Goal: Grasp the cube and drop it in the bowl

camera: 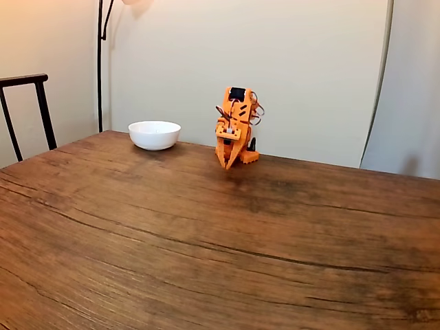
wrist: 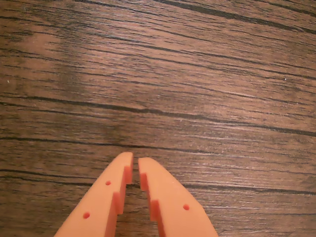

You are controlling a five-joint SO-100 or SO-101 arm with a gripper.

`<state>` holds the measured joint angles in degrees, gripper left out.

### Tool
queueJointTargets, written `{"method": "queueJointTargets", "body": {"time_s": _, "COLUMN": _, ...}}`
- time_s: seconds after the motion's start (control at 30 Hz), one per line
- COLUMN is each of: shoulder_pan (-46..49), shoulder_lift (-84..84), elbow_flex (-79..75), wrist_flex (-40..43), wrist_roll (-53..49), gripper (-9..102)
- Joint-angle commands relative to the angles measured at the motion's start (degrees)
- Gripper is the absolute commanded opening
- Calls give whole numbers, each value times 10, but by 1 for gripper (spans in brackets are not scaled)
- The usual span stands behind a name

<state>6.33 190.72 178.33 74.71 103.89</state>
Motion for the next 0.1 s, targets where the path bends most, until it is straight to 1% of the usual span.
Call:
{"method": "queueJointTargets", "body": {"time_s": 0.0, "shoulder_pan": 1, "shoulder_lift": -7, "elbow_flex": -1, "wrist_flex": 35, "wrist_roll": 2, "gripper": 0}}
{"method": "queueJointTargets", "body": {"time_s": 0.07, "shoulder_pan": 1, "shoulder_lift": -7, "elbow_flex": -1, "wrist_flex": 35, "wrist_roll": 2, "gripper": 0}}
